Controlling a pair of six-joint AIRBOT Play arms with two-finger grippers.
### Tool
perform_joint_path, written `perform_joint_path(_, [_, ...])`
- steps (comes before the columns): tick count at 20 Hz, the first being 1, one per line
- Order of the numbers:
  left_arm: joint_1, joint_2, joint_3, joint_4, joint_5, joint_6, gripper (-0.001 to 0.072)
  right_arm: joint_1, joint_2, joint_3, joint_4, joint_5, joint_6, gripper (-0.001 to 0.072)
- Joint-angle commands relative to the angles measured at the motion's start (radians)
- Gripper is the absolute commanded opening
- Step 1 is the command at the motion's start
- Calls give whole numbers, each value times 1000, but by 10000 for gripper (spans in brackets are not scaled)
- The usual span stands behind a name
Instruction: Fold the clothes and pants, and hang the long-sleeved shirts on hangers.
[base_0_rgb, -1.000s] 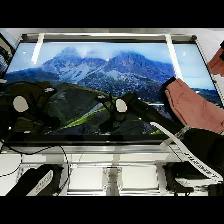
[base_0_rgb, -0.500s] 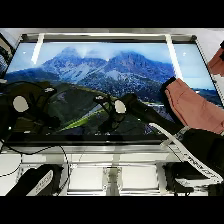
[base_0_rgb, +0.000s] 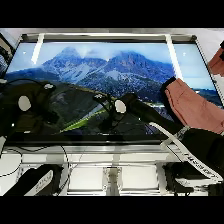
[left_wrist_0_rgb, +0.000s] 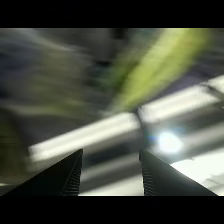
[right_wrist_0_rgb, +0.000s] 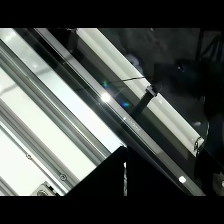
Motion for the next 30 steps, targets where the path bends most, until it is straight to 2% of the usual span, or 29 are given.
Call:
perform_joint_path(1, [44,-94,0,292,134,-111,417,-1,0,0,-6,-6,-2,27])
perform_joint_path(2, [71,-131,0,326,129,-133,416,-1,0,0,-6,-6,-4,27])
perform_joint_path(6, [162,-232,0,353,150,-134,417,-1,0,0,-6,-5,-5,27])
perform_joint_path(24, [241,-357,-3,357,164,-156,416,-1,0,1,-6,44,-4,27])
perform_joint_path(25, [243,-366,-2,358,164,-156,406,-1,0,1,-6,45,-4,27])
perform_joint_path(26, [244,-374,-2,373,164,-156,345,-1,0,1,-6,45,-4,27])
perform_joint_path(29, [244,-375,-2,434,161,-161,228,-1,0,1,-6,45,-4,27])
perform_joint_path(30, [244,-375,-2,449,161,-178,228,-1,0,1,-6,45,-4,27])
